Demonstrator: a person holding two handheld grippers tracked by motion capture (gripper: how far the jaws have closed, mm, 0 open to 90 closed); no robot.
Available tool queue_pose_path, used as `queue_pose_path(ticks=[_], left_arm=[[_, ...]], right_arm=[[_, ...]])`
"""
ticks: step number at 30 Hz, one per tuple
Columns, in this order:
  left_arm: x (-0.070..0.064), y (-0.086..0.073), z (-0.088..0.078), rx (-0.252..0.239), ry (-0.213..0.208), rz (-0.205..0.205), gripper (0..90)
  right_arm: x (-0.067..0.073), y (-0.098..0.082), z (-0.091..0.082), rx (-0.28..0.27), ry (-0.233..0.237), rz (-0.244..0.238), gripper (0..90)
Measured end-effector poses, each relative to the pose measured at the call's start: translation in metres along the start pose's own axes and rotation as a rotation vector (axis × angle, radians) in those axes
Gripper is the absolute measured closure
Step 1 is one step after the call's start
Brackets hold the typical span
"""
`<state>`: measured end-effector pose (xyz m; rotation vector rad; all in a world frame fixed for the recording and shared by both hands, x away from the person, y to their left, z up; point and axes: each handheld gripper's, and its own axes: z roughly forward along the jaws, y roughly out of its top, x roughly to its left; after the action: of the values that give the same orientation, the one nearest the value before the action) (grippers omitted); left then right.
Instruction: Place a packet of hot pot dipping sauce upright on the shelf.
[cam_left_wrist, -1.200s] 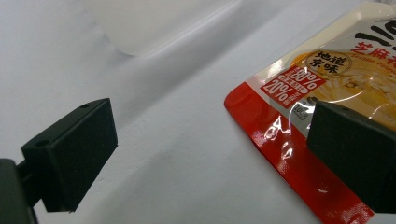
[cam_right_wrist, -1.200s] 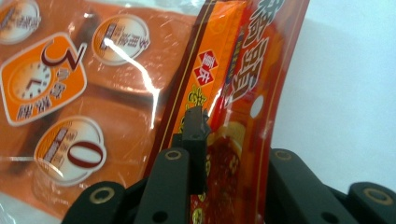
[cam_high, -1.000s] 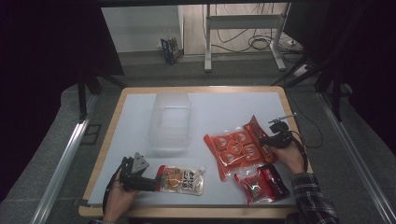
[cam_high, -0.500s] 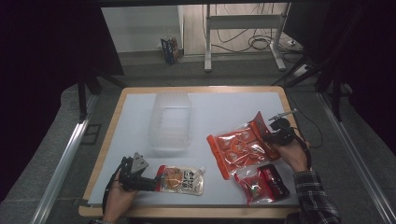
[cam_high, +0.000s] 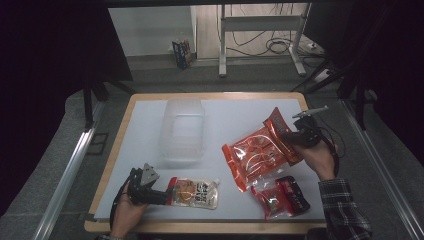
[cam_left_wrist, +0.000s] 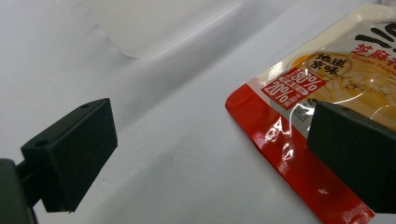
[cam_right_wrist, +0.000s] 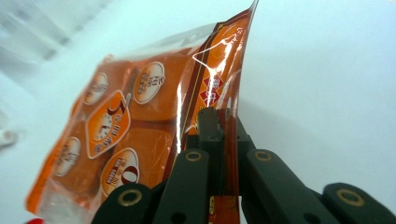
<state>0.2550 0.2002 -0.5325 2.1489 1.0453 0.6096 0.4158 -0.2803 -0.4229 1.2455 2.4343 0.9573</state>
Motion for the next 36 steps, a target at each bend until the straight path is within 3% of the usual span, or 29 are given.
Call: queue_pose_path(ticks=[9,16,25,31,36], left_arm=[[0.000,0.000,0.000,-0.003,0.002,0.000,1.6],[0.001,0.001,-0.002,-0.008,-0.005,-0.007,1.6],[0.006,0.002,-0.007,-0.045,-0.036,-0.064,1.2],[0.006,0.002,-0.007,-0.046,-0.035,-0.065,1.1],[0.006,0.002,-0.007,-0.046,-0.034,-0.065,1.2]], right_arm=[[0.017,0.024,-0.016,-0.047,0.040,-0.037,88.6],[0.040,0.051,-0.025,-0.069,0.078,-0.092,88.7],[0.070,0.078,-0.028,-0.075,0.112,-0.165,88.8],[0.095,0.097,-0.028,-0.075,0.139,-0.222,88.9],[0.103,0.106,-0.029,-0.085,0.157,-0.236,88.9]])
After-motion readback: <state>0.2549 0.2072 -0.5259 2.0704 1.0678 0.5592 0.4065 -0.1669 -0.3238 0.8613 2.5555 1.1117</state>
